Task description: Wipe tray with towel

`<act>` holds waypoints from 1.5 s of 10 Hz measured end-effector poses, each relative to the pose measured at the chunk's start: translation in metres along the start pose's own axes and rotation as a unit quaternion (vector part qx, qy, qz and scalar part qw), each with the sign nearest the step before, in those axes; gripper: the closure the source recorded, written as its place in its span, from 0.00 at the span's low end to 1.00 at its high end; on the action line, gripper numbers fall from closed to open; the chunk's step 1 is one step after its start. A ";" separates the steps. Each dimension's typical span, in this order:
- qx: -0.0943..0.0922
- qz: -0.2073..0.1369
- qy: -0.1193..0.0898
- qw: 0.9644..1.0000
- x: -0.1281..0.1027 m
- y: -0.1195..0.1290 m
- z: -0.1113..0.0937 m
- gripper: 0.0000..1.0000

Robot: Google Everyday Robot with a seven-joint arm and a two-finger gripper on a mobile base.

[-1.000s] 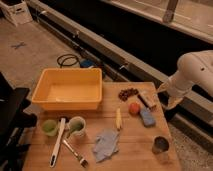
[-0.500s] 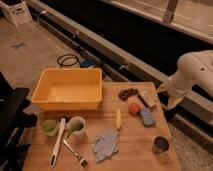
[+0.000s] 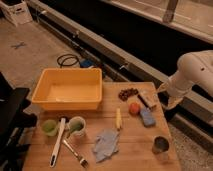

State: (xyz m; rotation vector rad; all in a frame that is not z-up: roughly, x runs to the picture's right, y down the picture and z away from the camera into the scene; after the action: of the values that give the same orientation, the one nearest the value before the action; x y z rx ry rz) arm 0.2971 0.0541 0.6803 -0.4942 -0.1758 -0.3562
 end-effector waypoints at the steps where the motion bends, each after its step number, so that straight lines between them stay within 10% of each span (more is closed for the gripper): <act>1: 0.000 0.000 0.000 1.000 0.000 0.000 0.000 0.37; 6: 0.001 -0.018 -0.002 1.000 -0.007 -0.003 -0.001 0.37; 9: -0.001 -0.085 -0.014 0.996 -0.060 -0.023 0.003 0.37; 12: -0.011 -0.160 -0.030 0.987 -0.130 -0.042 0.013 0.37; 15: -0.026 -0.254 -0.044 0.966 -0.206 -0.051 0.026 0.37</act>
State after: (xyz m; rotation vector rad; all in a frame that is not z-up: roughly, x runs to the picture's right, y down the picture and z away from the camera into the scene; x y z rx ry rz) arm 0.0856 0.0849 0.6732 -0.5143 -0.3827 -0.8433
